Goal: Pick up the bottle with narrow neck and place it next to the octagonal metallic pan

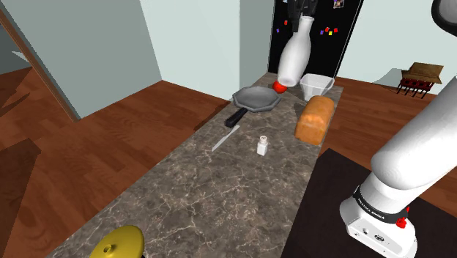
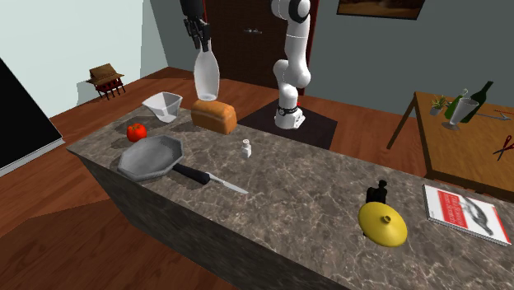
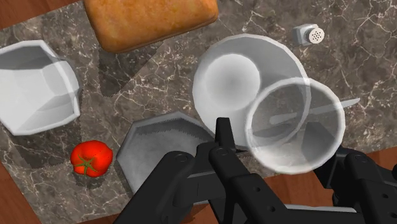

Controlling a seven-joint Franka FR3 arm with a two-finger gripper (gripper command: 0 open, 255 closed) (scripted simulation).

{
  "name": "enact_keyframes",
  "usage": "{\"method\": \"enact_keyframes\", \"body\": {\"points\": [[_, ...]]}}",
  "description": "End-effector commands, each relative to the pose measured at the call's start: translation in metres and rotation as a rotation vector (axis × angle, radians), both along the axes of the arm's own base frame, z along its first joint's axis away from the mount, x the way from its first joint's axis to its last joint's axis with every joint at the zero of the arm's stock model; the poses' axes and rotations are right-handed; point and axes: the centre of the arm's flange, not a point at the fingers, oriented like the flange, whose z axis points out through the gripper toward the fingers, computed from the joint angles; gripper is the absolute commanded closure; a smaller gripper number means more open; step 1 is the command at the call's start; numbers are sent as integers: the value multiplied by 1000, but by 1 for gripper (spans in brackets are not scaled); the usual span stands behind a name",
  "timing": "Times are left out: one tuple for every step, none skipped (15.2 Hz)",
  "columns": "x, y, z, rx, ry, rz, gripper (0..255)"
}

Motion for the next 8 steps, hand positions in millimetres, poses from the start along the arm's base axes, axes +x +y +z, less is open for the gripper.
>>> {"method": "enact_keyframes", "body": {"points": [[0, 1, -11, 0, -1, 0, 255], [0, 1, -16, 0, -1, 0, 255], [0, 1, -22, 0, -1, 0, 255], [0, 1, -27, 0, -1, 0, 255], [0, 1, -32, 0, -1, 0, 255], [0, 1, -38, 0, -1, 0, 255], [0, 1, -43, 0, -1, 0, 255], [0, 1, -48, 0, -1, 0, 255]]}}
